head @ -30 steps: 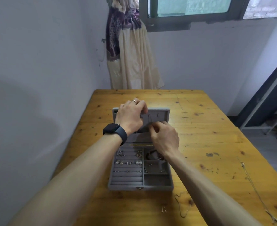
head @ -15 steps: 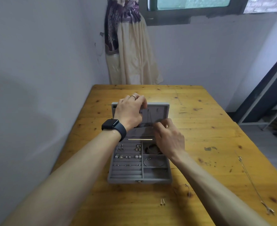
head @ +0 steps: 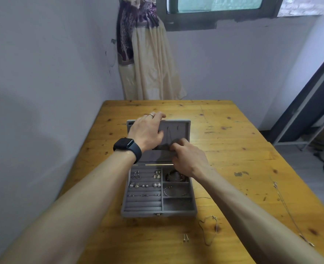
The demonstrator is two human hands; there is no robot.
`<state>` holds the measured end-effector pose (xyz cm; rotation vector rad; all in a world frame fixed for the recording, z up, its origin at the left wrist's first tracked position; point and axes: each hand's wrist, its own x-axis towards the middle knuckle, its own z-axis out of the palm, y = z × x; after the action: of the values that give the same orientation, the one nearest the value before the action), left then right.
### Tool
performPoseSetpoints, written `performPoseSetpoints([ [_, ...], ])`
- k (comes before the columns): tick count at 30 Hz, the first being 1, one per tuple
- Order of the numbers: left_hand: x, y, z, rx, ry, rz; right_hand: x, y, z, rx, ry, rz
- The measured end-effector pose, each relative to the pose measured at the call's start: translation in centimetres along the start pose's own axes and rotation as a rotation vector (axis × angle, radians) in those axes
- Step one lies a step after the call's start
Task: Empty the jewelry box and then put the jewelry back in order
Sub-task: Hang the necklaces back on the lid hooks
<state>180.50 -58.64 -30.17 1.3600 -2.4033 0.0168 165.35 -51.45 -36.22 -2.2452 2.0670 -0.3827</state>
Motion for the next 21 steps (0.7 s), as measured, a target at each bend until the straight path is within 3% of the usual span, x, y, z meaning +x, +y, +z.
performPoseSetpoints([
  [9,0.2,0.1,0.5,0.070,-0.013,0.006,0.7,0.0,0.1,-0.001,-0.041,-0.001],
  [17,0.5,-0.2,0.6,0.048,-0.010,-0.026,-1.1,0.8,0.2,0.144,0.109,-0.030],
  [21,-1.9,1.3,-0.2,-0.066,0.130,-0.008,-4.8,0.4,-1.3,0.319,0.241,-0.020],
])
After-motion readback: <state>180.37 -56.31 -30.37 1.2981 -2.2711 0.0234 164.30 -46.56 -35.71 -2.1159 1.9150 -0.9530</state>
